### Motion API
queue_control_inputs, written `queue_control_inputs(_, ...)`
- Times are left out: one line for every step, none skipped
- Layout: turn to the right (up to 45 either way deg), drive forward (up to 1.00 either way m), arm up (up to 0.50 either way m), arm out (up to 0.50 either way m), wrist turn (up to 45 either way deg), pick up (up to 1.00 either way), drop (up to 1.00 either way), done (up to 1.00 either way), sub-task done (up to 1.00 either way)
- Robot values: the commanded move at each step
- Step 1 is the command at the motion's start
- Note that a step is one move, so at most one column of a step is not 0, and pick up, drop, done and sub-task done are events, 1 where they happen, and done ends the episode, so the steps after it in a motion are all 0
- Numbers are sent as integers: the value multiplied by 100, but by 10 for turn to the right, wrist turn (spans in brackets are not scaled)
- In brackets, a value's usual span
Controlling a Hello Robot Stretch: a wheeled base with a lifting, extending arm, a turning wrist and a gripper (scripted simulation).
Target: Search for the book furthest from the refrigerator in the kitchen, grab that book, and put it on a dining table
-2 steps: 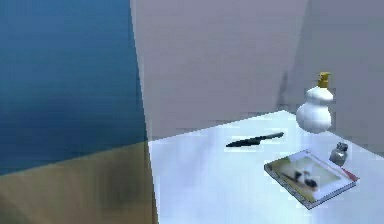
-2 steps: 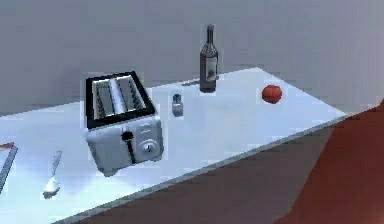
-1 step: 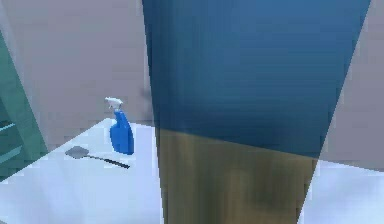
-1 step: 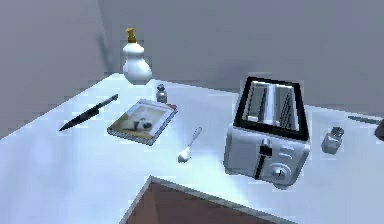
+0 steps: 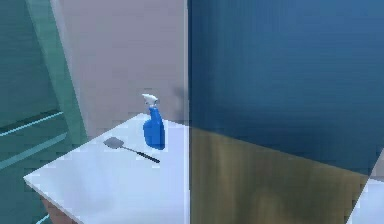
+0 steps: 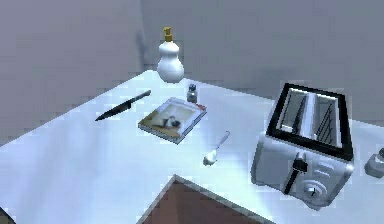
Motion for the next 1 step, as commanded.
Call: queue_control_inputs(0,0,50,0,0,0,0,0,0)
